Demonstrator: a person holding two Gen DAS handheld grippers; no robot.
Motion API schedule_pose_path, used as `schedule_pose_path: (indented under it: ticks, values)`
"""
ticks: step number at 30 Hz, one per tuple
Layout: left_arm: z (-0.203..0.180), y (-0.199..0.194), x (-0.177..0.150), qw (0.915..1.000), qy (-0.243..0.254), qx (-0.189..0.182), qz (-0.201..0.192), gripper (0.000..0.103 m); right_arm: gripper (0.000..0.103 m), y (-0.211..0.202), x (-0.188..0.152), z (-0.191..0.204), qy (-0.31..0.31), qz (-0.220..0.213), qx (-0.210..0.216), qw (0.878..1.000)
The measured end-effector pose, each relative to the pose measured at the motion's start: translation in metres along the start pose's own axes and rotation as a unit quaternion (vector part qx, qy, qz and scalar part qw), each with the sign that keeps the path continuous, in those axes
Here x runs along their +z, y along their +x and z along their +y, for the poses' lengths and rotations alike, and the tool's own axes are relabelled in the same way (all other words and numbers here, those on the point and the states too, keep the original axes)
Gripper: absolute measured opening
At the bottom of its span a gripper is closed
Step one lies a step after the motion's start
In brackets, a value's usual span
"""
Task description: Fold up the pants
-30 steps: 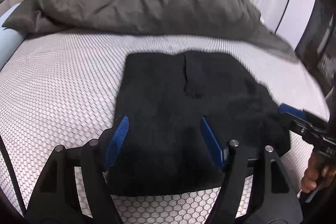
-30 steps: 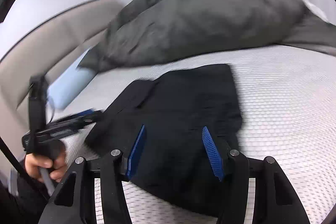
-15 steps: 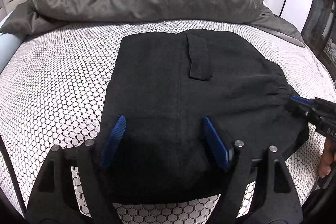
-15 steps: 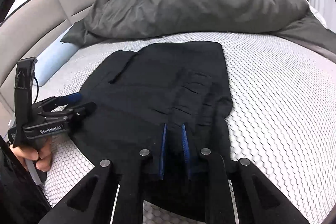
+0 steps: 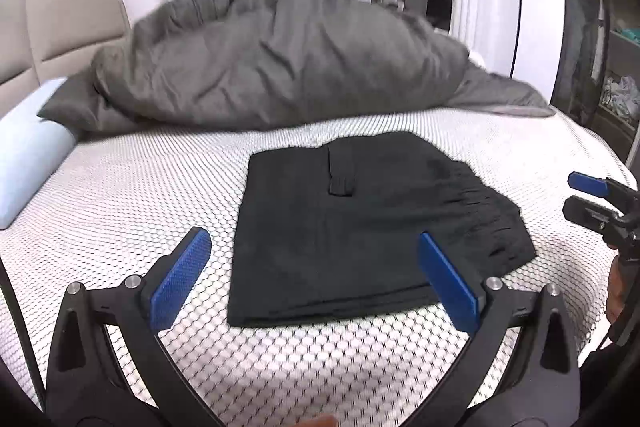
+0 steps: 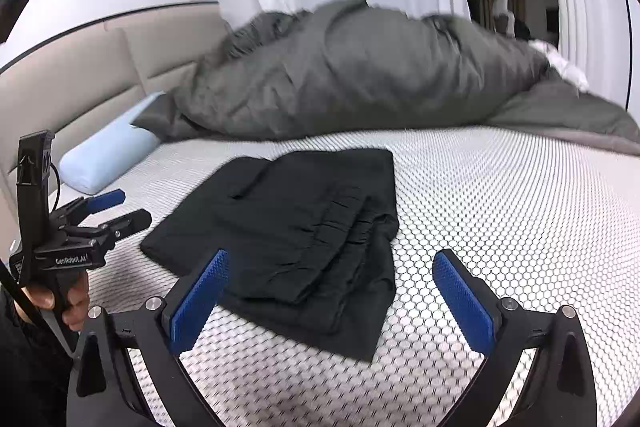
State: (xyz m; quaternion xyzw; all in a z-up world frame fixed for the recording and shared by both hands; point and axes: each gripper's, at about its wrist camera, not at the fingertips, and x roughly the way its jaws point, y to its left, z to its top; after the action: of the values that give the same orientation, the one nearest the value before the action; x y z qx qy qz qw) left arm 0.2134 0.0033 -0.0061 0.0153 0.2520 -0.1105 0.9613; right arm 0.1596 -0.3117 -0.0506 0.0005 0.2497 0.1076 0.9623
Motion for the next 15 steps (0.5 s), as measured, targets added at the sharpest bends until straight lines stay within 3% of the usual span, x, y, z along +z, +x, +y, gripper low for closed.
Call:
schedule_pose_path:
  ticks: [5, 10, 15]
  values:
    - [0.014, -0.037, -0.018, 0.9987, -0.031, -0.002, -0.040, 0.103, 0.103, -0.030, -0.026, 0.018, -0.021, -0.025, -0.002, 0.999]
    - [0.024, -0.052, -0.033, 0.9969, -0.067, -0.002, -0.040, 0.103, 0.103, -0.028, -0.042, 0.025, -0.031, -0.012, -0.011, 0.999]
    - [0.019, -0.048, -0.034, 0.9978, -0.053, -0.003, -0.039, 0.103, 0.103, -0.029, -0.036, 0.019, -0.003, -0.025, -0.005, 1.000]
